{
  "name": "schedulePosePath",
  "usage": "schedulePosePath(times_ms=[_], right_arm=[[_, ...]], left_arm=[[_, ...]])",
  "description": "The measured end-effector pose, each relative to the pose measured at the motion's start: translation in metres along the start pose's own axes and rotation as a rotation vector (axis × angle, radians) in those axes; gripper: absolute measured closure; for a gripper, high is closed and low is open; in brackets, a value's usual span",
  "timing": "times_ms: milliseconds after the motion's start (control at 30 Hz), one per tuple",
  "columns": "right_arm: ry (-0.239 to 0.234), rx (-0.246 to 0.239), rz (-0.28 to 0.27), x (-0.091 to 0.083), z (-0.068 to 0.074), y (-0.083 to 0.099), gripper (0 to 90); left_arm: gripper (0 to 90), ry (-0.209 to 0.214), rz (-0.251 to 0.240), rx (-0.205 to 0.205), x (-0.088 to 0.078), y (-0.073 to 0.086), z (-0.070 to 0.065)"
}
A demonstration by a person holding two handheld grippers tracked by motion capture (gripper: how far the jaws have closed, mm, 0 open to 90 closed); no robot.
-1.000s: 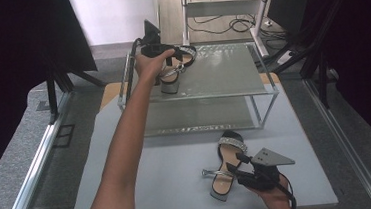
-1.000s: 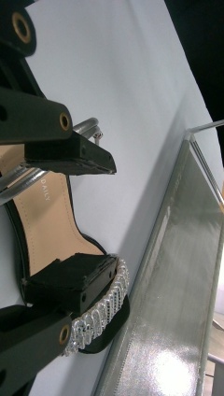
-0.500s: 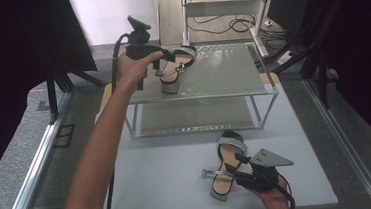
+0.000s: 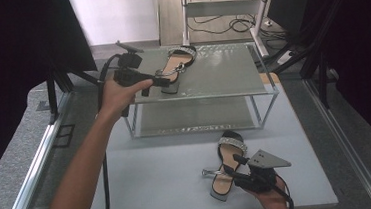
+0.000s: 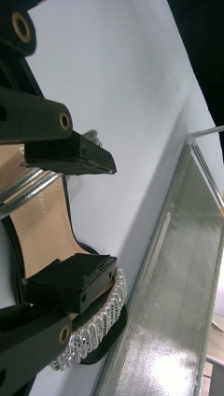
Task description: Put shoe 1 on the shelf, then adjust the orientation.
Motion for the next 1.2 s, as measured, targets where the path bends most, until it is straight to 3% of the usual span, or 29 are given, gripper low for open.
schedulePosePath(times_ms=[233,433,767,1000,1100,1200], right_arm=[[-0.011,-0.005,-0.013,-0.001,0.005,-0.003,53.1],[-0.018,-0.023,-0.008,-0.001,0.011,-0.004,58.3],[-0.014,-0.032,0.0,0.003,0.019,-0.003,73.9],[-0.061,-0.088,0.051,0.018,0.04,-0.001,83.4],[-0.072,-0.136,0.107,0.029,0.053,0.002,88.1],[-0.078,-0.16,0.15,0.037,0.061,0.006,89.6]], left_arm=[[30.6,0.027,0.021,0.052,0.0,0.03,-0.011],[30.0,0.022,0.044,0.088,0.003,0.051,-0.015],[30.6,0.015,0.046,0.102,0.006,0.077,-0.013],[31.3,0.028,0.047,0.092,0.013,0.108,-0.008],[31.3,0.049,0.049,0.082,0.021,0.123,-0.007],[31.4,0.04,0.063,0.094,0.029,0.136,-0.008]])
Point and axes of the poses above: each handheld gripper's, and its own axes: x roughly forward along the jaws, y roughly out of its underside, z roughly to its left, the point moved 1 cm from there along x, roughly forward along the jaws, and after that the axes turned 2 degrees about -y, right-handed, at the moved point
